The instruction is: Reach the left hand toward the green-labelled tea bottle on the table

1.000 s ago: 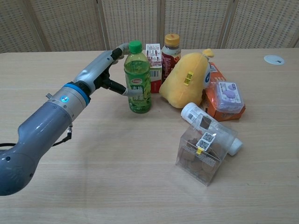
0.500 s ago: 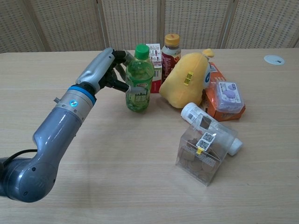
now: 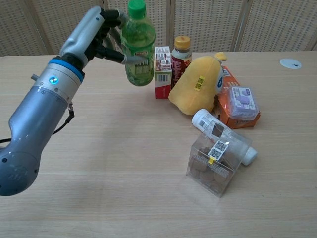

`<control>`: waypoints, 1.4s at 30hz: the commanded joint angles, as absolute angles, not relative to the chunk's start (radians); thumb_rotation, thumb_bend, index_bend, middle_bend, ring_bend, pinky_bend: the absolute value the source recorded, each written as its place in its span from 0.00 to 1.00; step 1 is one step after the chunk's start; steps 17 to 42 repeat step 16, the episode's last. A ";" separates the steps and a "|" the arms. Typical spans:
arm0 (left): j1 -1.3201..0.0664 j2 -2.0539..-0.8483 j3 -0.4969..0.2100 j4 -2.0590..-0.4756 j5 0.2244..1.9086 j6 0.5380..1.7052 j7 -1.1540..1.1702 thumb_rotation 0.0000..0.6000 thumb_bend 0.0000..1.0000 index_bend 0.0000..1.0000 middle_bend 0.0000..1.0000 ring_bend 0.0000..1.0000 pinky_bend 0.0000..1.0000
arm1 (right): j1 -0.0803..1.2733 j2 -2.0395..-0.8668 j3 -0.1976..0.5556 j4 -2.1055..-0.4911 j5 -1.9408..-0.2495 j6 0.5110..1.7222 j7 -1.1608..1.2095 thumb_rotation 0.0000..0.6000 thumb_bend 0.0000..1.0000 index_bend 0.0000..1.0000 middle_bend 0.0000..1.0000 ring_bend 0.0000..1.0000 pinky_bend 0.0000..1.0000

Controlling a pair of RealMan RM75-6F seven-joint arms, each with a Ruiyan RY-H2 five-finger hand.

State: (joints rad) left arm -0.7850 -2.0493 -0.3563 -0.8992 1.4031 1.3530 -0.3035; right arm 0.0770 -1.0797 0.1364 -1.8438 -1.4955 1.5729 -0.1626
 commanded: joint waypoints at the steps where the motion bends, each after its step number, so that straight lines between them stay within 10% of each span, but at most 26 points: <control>1: -0.762 -1.927 -0.376 -1.086 1.429 1.409 -0.206 1.00 0.12 0.78 0.67 0.55 0.63 | 0.076 -1.081 0.134 -1.847 -1.501 1.575 -0.167 1.00 0.00 0.00 0.00 0.00 0.00; 14: -0.740 -1.758 -0.425 -1.410 1.424 1.444 -0.043 1.00 0.12 0.77 0.67 0.55 0.63 | 0.076 -1.090 0.125 -1.852 -1.511 1.572 -0.192 1.00 0.00 0.00 0.00 0.00 0.00; 42: -0.741 -1.754 -0.427 -1.422 1.421 1.445 -0.033 1.00 0.12 0.77 0.67 0.55 0.64 | 0.076 -1.091 0.124 -1.854 -1.512 1.573 -0.193 1.00 0.00 0.00 0.00 0.00 0.00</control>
